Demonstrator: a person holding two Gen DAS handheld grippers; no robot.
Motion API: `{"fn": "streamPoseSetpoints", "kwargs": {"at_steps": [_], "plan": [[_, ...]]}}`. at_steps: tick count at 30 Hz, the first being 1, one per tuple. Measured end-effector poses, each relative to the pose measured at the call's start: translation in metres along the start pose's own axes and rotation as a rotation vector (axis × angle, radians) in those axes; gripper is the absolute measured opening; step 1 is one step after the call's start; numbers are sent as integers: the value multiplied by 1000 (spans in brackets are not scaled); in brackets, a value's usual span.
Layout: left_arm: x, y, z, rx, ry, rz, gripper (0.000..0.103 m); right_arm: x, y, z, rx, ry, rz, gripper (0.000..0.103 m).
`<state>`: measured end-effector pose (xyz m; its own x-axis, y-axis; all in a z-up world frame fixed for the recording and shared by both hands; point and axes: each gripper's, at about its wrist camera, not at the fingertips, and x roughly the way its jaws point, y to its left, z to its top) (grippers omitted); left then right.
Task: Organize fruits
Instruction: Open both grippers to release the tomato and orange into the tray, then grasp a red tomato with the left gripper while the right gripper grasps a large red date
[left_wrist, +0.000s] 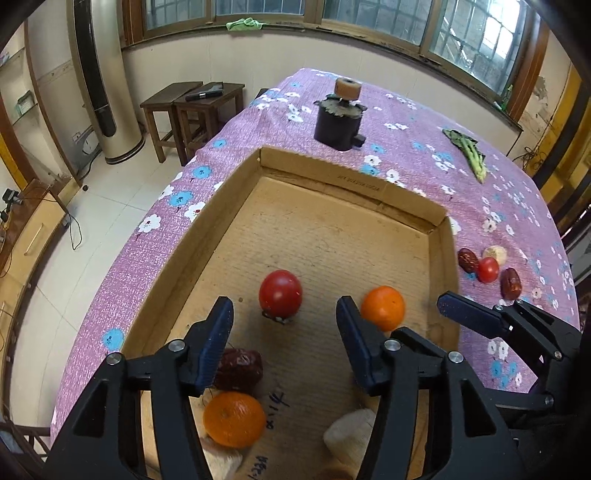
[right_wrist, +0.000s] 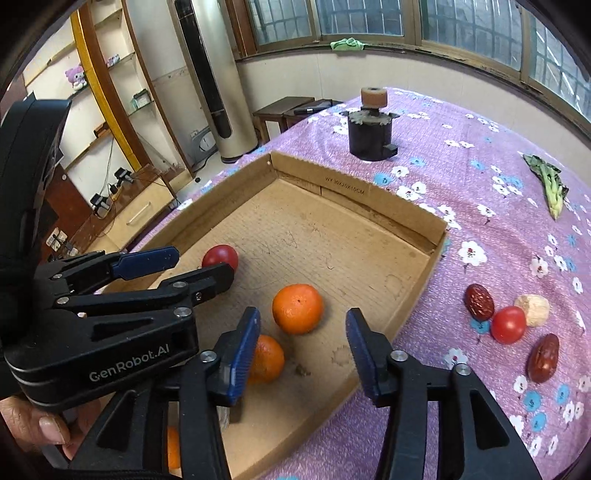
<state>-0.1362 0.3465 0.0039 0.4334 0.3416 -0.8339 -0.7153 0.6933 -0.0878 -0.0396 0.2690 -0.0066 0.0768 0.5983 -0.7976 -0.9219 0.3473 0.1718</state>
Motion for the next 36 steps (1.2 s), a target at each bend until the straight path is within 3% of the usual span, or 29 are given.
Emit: {"fn": "streamPoseSetpoints", "kwargs": {"at_steps": [13, 36], "plan": [[-28, -28, -12, 19, -30, -82, 57, -44, -37, -43, 105, -32, -8, 52], [-33, -136, -33, 175, 6, -219, 57, -93, -133, -98, 300, -78, -107, 52]]}}
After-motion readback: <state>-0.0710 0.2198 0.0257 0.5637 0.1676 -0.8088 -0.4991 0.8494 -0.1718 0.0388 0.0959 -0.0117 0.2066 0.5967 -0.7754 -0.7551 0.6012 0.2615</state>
